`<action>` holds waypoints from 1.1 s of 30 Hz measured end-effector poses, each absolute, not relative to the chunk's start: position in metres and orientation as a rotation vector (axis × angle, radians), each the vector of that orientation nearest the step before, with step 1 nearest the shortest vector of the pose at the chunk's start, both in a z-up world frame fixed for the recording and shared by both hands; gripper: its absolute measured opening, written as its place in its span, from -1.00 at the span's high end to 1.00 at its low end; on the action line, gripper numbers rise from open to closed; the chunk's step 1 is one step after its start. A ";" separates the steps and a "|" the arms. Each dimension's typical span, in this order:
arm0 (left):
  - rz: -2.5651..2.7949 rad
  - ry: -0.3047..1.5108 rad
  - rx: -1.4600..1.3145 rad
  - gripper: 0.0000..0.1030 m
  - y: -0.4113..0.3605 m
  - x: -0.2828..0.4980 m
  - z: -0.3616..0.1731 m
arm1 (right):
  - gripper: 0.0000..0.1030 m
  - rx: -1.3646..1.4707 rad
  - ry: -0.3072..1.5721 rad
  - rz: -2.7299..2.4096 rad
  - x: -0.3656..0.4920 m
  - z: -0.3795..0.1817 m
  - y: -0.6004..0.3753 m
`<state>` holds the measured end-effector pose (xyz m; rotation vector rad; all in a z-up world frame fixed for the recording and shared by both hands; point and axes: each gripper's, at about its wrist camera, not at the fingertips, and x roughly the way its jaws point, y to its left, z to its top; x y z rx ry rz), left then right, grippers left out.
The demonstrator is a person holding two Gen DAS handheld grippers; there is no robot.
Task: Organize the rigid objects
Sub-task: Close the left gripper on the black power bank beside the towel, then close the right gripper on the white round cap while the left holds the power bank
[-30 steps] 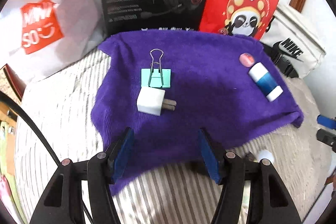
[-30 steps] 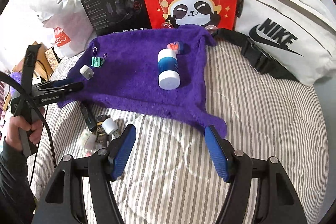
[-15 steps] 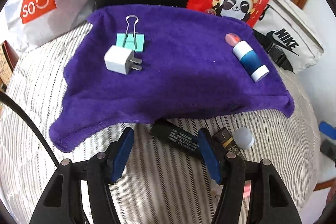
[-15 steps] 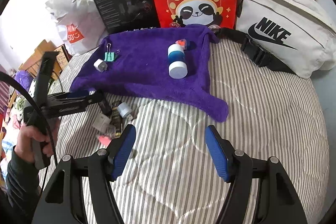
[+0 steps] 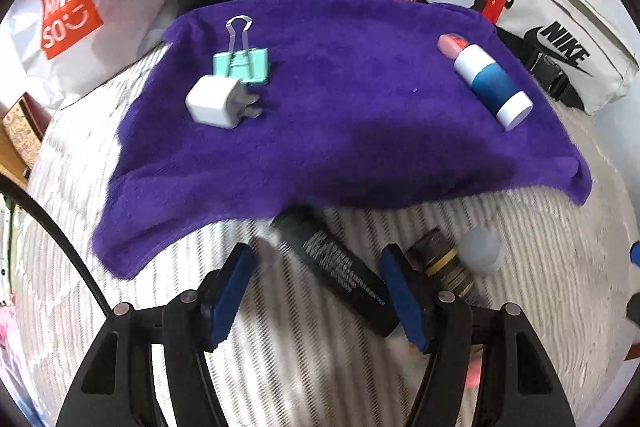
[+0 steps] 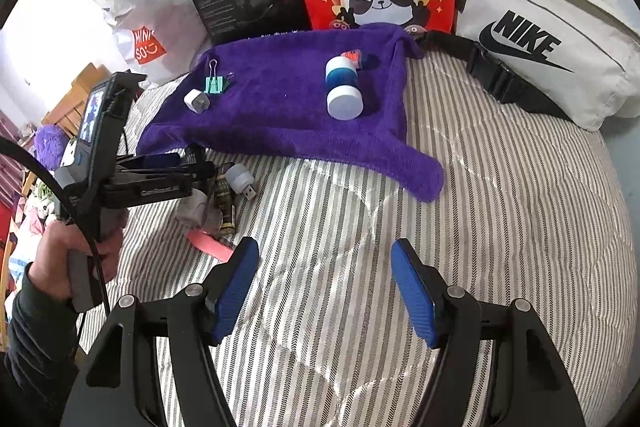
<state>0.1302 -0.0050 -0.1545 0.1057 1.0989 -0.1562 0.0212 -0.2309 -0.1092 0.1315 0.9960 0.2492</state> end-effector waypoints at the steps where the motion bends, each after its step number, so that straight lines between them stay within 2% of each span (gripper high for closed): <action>1: -0.156 1.099 0.110 -0.28 -0.002 0.128 -0.154 | -0.32 0.130 0.998 0.251 0.021 -0.110 -0.230; 11: -0.158 1.072 0.119 -0.23 0.016 0.114 -0.156 | -0.32 0.132 1.017 0.254 0.022 -0.119 -0.227; 13: -0.170 1.068 0.112 -0.08 0.013 0.117 -0.155 | -0.32 0.127 1.022 0.256 0.022 -0.120 -0.225; 15: -0.167 1.059 0.107 0.24 0.010 0.120 -0.154 | -0.32 0.117 1.029 0.254 0.023 -0.122 -0.223; 16: -0.168 1.053 0.111 0.33 0.007 0.120 -0.154 | -0.32 0.116 1.034 0.252 0.024 -0.123 -0.222; 17: -0.172 1.051 0.114 0.54 0.006 0.119 -0.153 | -0.32 0.116 1.036 0.252 0.024 -0.123 -0.222; 18: -0.177 1.051 0.116 0.59 0.006 0.118 -0.153 | -0.32 0.114 1.039 0.252 0.024 -0.123 -0.221; 33: -0.192 1.042 0.108 0.59 0.024 0.106 -0.152 | -0.31 0.074 1.021 0.330 0.050 -0.131 -0.182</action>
